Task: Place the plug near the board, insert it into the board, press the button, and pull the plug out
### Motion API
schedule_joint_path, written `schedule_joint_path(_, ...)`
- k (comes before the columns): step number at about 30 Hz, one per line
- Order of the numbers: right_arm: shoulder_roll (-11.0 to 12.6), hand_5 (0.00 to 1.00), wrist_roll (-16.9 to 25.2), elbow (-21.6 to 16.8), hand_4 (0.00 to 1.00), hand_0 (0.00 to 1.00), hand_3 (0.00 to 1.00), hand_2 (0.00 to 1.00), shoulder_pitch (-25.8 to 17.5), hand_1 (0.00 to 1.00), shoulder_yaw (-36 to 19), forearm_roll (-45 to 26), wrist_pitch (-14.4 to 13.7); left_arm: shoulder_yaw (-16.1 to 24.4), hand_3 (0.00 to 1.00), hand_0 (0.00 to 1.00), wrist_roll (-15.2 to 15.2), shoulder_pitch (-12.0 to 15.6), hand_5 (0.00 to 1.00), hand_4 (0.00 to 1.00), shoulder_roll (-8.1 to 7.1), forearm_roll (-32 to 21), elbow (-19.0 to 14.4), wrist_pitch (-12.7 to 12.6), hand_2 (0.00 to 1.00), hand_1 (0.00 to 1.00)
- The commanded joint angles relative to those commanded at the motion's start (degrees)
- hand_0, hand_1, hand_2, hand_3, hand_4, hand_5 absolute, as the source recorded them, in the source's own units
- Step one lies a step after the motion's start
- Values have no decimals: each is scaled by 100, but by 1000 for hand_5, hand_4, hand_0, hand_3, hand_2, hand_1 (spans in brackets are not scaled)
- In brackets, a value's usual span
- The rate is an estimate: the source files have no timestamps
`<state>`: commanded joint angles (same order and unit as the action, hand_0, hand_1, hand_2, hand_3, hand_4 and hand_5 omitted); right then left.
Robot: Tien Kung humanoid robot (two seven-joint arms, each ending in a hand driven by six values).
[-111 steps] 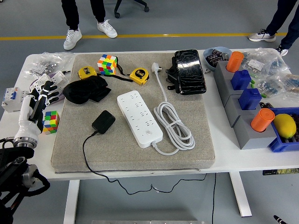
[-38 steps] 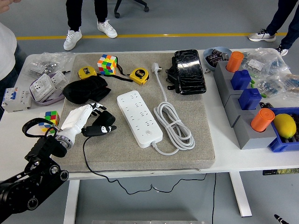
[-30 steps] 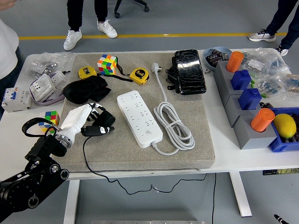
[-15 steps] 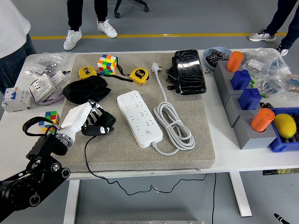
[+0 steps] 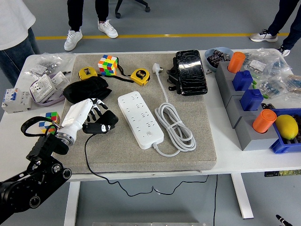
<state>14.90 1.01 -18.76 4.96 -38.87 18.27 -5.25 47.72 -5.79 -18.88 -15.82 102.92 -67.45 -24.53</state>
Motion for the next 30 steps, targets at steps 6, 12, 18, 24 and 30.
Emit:
schedule_joint_path(6,-4,542,-1,6,960,567,550,623,-7,642,13,-8,0,14,535,216,300,27,2,811,-28,-187,-79,-5,347,322)
schedule_joint_path(12,-19,542,-4,17,960,568,550,624,-19,642,27,-27,6,-27,536,219,643,6,2,809,-93,-506,-157,-12,343,322)
schedule_joint_path(18,9,541,5,-1,960,568,549,625,-1,642,-15,11,-6,-200,535,219,870,-118,2,810,-192,-784,-253,7,341,323)
schedule_joint_path(24,-2,541,-1,8,960,568,549,623,-26,642,31,-15,2,-452,535,221,925,-320,2,809,-264,-866,-273,37,340,323)
schedule_joint_path(30,7,541,3,0,960,568,549,623,-10,642,-2,-1,-4,-588,534,221,937,-475,2,812,-269,-883,-250,61,338,319)
